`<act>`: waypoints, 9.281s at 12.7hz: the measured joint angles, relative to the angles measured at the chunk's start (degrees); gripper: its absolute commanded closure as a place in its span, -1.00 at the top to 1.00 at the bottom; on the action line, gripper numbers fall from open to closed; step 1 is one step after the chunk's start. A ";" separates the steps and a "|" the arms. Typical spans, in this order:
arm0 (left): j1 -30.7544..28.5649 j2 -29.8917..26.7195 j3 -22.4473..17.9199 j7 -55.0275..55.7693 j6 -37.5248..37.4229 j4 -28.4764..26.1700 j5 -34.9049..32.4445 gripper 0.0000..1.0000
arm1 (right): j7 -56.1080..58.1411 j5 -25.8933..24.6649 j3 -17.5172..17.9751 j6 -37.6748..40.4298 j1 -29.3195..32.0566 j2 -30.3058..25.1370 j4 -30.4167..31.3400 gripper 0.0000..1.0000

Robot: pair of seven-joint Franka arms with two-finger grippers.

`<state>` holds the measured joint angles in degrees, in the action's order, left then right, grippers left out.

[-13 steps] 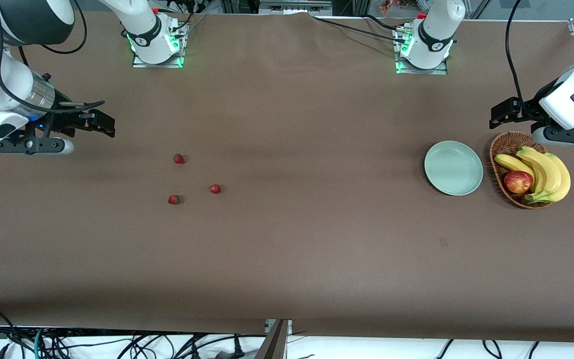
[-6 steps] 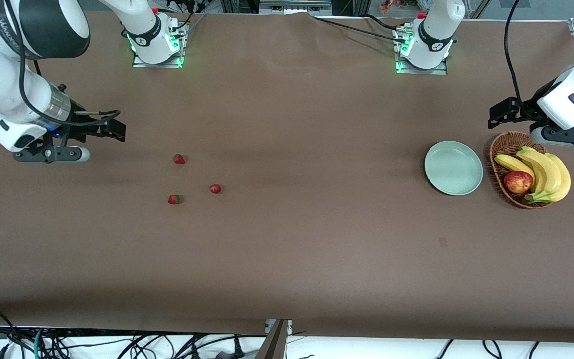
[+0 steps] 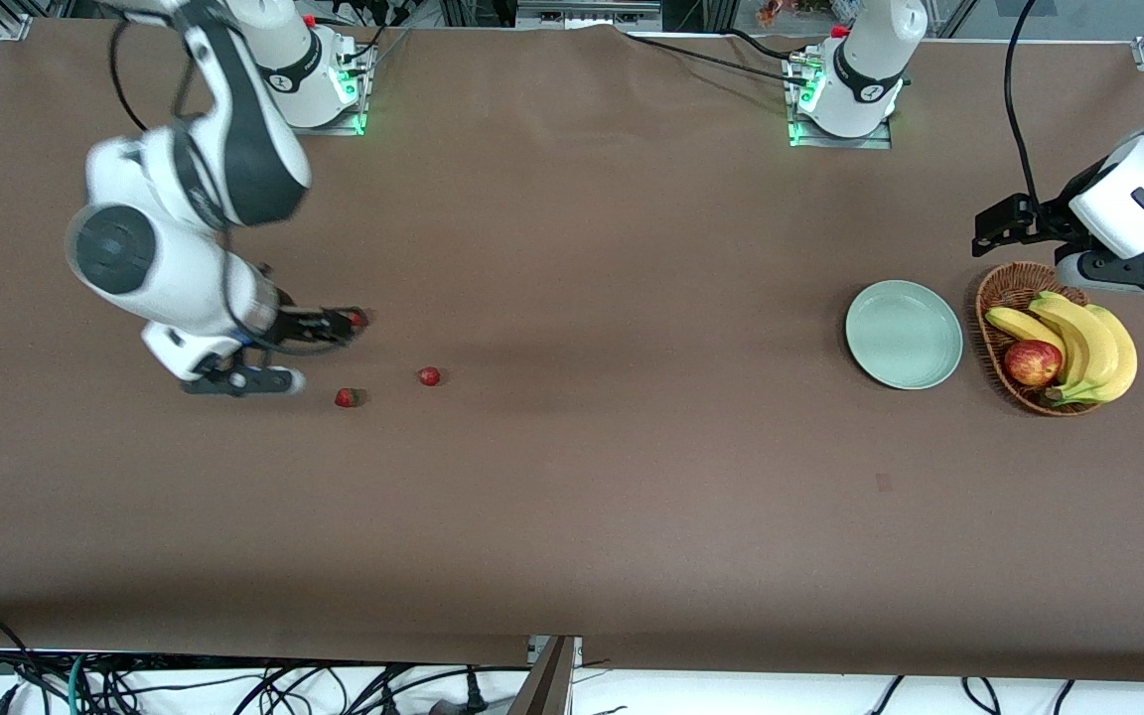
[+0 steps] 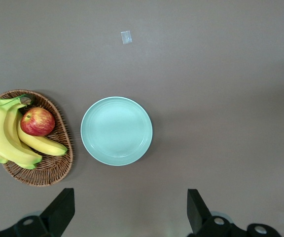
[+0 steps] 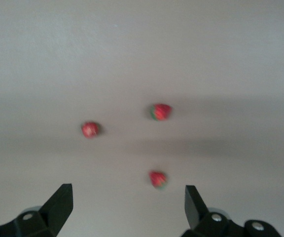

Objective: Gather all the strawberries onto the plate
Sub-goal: 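Lower the right gripper onto a red strawberry and grasp it, then set the strawberry mid-table with the right gripper while the left gripper approaches, then grasp the strawberry with the left gripper while the right gripper grasps another, then drop the strawberry on the plate while the right gripper sets another mid-table, then grasp the second strawberry with the left gripper while the right gripper grasps another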

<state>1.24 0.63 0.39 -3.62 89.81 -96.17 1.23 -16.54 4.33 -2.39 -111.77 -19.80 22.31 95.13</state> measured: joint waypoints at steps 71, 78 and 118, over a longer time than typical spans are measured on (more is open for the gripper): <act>2.83 38.00 23.75 59.09 51.24 -10.39 -23.62 -0.61 | 6.69 15.39 -22.05 -16.73 -15.80 19.13 3.39 -0.64; 2.24 36.38 23.80 58.78 46.79 -9.10 -23.18 -1.00 | 2.97 15.95 -20.71 -16.75 -16.70 17.85 -0.65 -0.74; -1.12 11.64 19.84 29.71 39.88 -22.42 0.55 1.00 | 1.33 15.79 -23.12 -15.70 -23.69 4.62 14.08 0.70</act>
<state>0.12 12.27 20.23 26.09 129.69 -118.59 1.78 -15.20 20.12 -25.52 -127.47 -43.50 26.92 109.20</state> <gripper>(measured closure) 0.000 0.150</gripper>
